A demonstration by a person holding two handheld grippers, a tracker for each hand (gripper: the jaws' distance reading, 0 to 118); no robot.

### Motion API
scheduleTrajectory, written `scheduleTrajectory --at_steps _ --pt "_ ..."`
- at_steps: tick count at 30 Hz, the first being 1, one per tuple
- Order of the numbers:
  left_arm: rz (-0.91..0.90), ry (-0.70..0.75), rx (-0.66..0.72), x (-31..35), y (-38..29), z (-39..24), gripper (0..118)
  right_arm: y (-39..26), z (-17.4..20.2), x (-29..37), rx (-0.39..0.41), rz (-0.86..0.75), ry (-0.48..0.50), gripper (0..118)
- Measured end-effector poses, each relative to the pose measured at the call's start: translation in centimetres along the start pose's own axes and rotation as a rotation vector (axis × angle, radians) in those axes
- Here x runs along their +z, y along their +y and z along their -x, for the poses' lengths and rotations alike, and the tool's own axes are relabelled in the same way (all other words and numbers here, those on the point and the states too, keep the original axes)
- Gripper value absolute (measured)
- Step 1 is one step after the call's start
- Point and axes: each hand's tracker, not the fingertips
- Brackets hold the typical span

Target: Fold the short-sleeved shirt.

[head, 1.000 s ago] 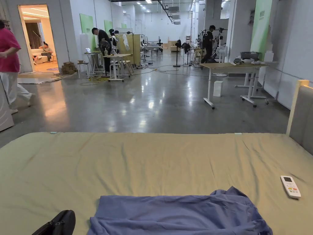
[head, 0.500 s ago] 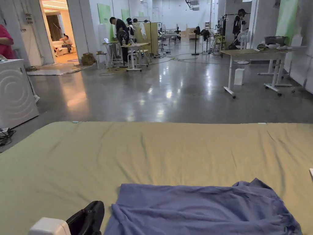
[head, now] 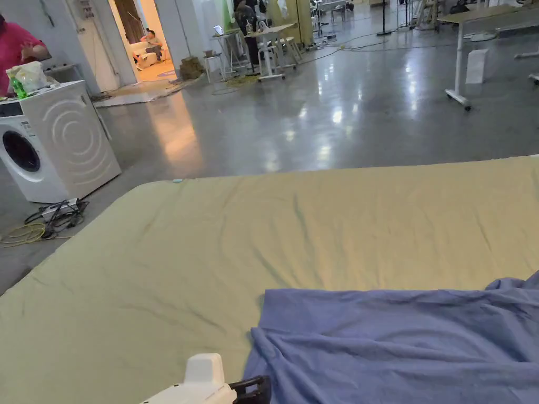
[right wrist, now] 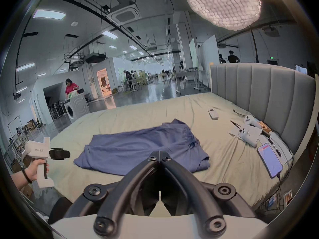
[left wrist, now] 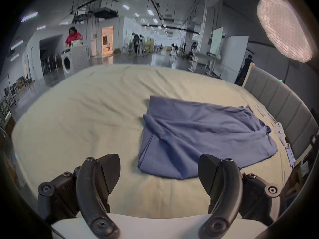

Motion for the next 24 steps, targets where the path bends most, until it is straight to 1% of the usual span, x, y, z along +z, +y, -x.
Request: scheduleTrajectory --at_steps 2,4,6,9,10,11,13,14,15,17,19,21,22,23,24 --pt "0.053 -0.045 0.062 -2.9 -0.3 0.8 92 -0.3 0.0 -0.1 0.035 0.015 -0.009 0" --pt "0.102 0.004 0.062 -5.1 -0.5 1.1 83 -0.5 0.0 0.0 0.084 0.041 -0.010 0" --pt "0.120 0.034 0.056 -6.7 -0.8 1.4 76 -0.8 -0.6 0.0 0.073 0.062 -0.010 0" --pt "0.139 0.052 0.017 -7.6 -0.9 0.8 75 -1.5 -1.5 -0.1 0.044 0.098 -0.024 0" --pt "0.139 0.063 -0.022 -7.5 -1.0 0.5 70 -1.8 -1.9 -0.1 0.036 0.109 -0.032 0" --pt "0.139 0.077 -0.060 -7.4 -0.9 0.2 59 -2.0 -2.2 -0.2 0.031 0.115 -0.038 0" --pt "0.132 0.099 -0.106 -6.9 -1.0 -0.8 26 -2.4 -2.5 -0.2 0.017 0.128 -0.052 0" --pt "0.124 0.106 -0.114 -6.8 -1.1 -1.2 18 -2.6 -2.7 -0.3 0.011 0.138 -0.055 0" --pt "0.127 0.098 -0.108 -6.8 -1.1 -1.4 14 -2.8 -2.9 -0.4 0.000 0.146 -0.059 0" --pt "0.140 0.090 -0.095 -7.1 -1.0 -1.9 13 -3.1 -3.3 -0.6 -0.034 0.159 -0.062 0" --pt "0.153 0.085 -0.093 -7.3 -0.9 -2.1 9 -3.3 -4.0 -1.0 -0.067 0.172 -0.058 0" --pt "0.167 0.089 -0.132 -8.0 -1.1 -1.9 9 -3.2 -4.8 -2.1 -0.074 0.174 -0.054 0" --pt "0.179 0.093 -0.172 -8.2 -1.2 -2.0 9 -3.1 -5.3 -3.0 -0.072 0.171 -0.058 4" --pt "0.189 0.098 -0.187 -8.4 -1.2 -2.2 9 -3.1 -6.0 -4.2 -0.067 0.172 -0.063 16" --pt "0.197 0.102 -0.181 -8.6 -1.0 -2.4 9 -3.2 -6.8 -5.8 -0.061 0.182 -0.068 44"
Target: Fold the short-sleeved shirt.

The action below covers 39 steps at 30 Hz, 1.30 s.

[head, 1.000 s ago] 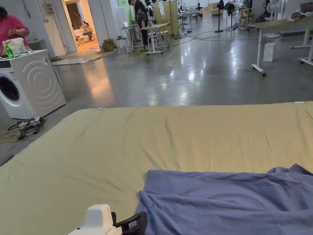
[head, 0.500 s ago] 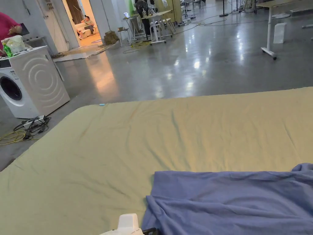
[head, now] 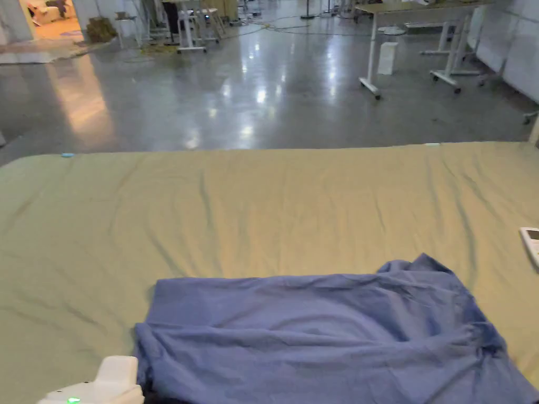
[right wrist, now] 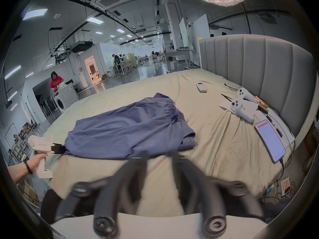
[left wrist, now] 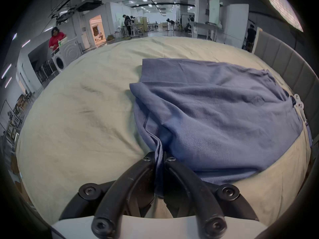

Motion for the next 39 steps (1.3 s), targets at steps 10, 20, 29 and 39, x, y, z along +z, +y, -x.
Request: scheduleTrajectory --at_steps 10,20,29,39 --pt "0.055 -0.034 0.016 0.5 0.5 0.4 9 0.1 -4.9 -15.9 -0.072 0.141 -0.135 66" --pt "-0.019 -0.065 0.106 2.5 0.1 0.4 8 -0.2 -3.2 -15.2 0.015 0.141 -0.094 5" --pt "-0.120 -0.191 0.295 9.2 -0.4 4.3 7 2.3 -3.3 -9.1 -0.018 0.067 -0.142 5" --pt "-0.051 -0.187 0.291 14.3 -10.3 4.9 7 -4.4 -3.7 0.9 -0.096 0.172 -0.164 5"
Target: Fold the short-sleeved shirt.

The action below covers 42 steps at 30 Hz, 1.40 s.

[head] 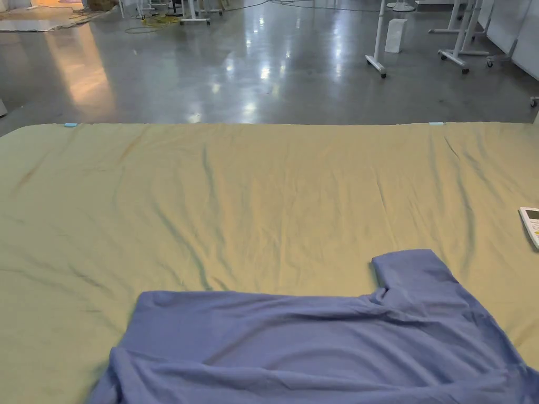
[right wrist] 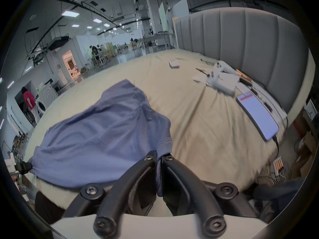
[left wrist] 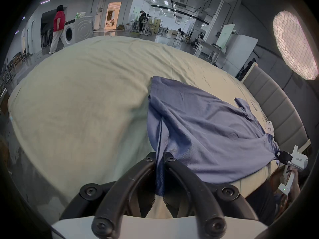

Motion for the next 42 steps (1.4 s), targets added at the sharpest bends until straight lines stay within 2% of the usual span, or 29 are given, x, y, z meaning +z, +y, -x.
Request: scheduleTrajectory --at_steps 6,7,8,9,10,12,15,22,26,29,31,33,37,38,41,42 --pt "0.022 0.013 -0.022 -0.6 -2.0 1.4 8 -2.6 0.4 0.9 -0.013 0.007 -0.006 5" --pt "0.009 0.009 -0.019 -1.1 -2.0 1.5 17 -3.1 -0.1 0.0 -0.011 -0.004 0.002 9" --pt "0.004 0.015 -0.025 -1.6 -1.9 1.4 37 -3.3 -0.2 -0.6 0.007 -0.026 -0.006 24" --pt "-0.005 0.047 -0.047 -1.9 -1.9 1.3 70 -3.3 -0.1 -0.9 0.029 -0.035 -0.015 58" --pt "-0.016 0.071 -0.076 -1.8 -1.9 1.2 84 -3.3 0.0 -1.0 0.047 -0.037 -0.024 70" --pt "-0.053 0.049 -0.087 -0.8 -1.5 0.7 83 -2.8 -0.5 0.1 0.069 -0.077 0.010 67" --pt "-0.198 -0.061 -0.087 4.4 -0.1 -1.2 83 -0.9 0.5 4.3 0.075 -0.175 0.091 67" --pt "-0.680 -0.063 -0.282 18.7 1.8 -9.9 83 3.3 6.3 14.5 0.253 -0.493 0.163 67" --pt "-0.832 -0.015 -0.350 23.2 1.3 -13.5 83 4.0 8.7 18.1 0.252 -0.625 0.236 67" --pt "-0.847 0.011 -0.368 23.6 1.0 -14.7 77 4.0 9.5 19.2 0.250 -0.646 0.266 67" --pt "-0.834 0.028 -0.381 23.4 0.9 -15.0 49 3.8 9.9 19.6 0.266 -0.662 0.272 55" --pt "-0.808 0.037 -0.379 23.1 0.5 -15.1 18 3.6 10.2 19.8 0.296 -0.674 0.259 32" --pt "-0.736 -0.009 -0.358 22.1 -0.1 -14.6 1 3.0 10.4 19.5 0.330 -0.652 0.238 4" --pt "-0.725 -0.016 -0.347 22.1 -0.3 -14.4 0 2.9 10.4 19.3 0.334 -0.645 0.233 0" --pt "-0.694 -0.012 -0.348 21.6 -0.4 -14.2 0 2.8 10.4 19.2 0.344 -0.634 0.228 0" --pt "-0.691 -0.008 -0.352 21.6 -0.5 -14.0 0 2.7 10.5 18.9 0.322 -0.605 0.230 0"
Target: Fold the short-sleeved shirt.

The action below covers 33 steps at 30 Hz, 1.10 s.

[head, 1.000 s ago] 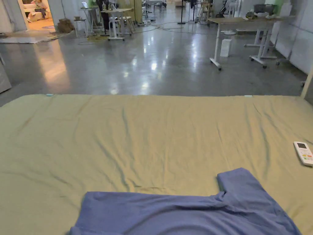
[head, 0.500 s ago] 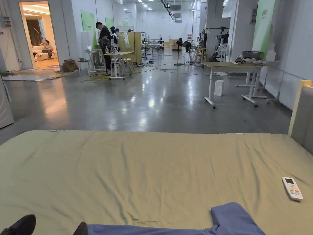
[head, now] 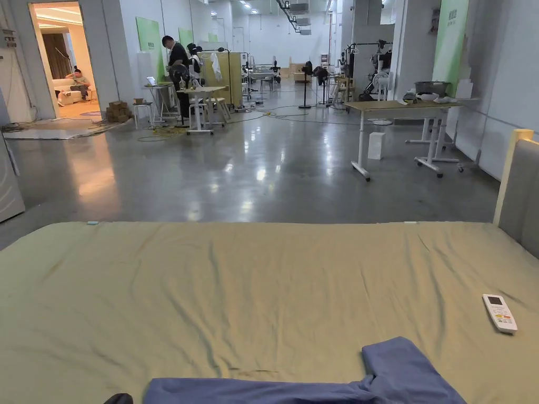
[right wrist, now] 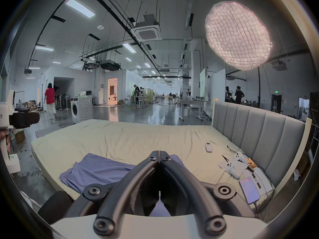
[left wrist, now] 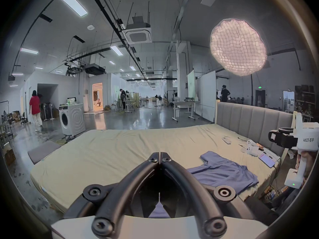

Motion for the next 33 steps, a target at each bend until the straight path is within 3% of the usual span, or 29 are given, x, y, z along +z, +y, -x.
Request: scheduleTrajectory --at_steps 5,8,10,13,18,20,21,22,23,27,33 --pt "0.032 -0.012 0.020 -1.0 -0.1 0.7 0 -0.2 0.1 -0.6 0.021 -0.007 -0.002 0" --pt "0.054 -0.036 0.038 -2.4 -0.6 1.5 0 -0.6 0.0 -1.5 -0.008 0.018 0.012 0" --pt "0.055 -0.069 0.120 -3.9 -1.1 2.9 0 -1.2 -0.2 -1.9 -0.027 0.039 0.022 0" --pt "0.140 -0.076 0.226 -7.8 -2.0 5.4 0 -2.3 -0.3 -2.6 -0.035 0.081 0.017 0" --pt "0.316 -0.059 0.261 -16.7 -4.8 8.6 1 -4.5 -1.0 -4.3 -0.101 0.187 0.022 0" --pt "0.394 -0.007 0.256 -20.9 -6.4 9.5 21 -5.3 -1.4 -5.2 -0.128 0.227 0.017 0" --pt "0.457 -0.017 0.260 -23.1 -7.3 10.0 48 -5.9 -1.8 -5.6 -0.136 0.244 0.016 0" --pt "0.513 -0.021 0.260 -25.6 -8.3 10.5 66 -6.5 -2.0 -6.0 -0.141 0.261 0.011 0" --pt "0.558 -0.012 0.256 -27.7 -9.4 10.9 72 -7.0 -2.2 -6.5 -0.145 0.281 0.004 0" --pt "0.678 0.042 0.177 -35.0 -13.4 11.8 71 -8.3 -2.6 -7.6 -0.143 0.345 -0.009 0" --pt "0.778 0.095 0.246 -40.2 -17.3 12.5 70 -10.2 -3.4 -7.6 -0.171 0.425 -0.041 0"
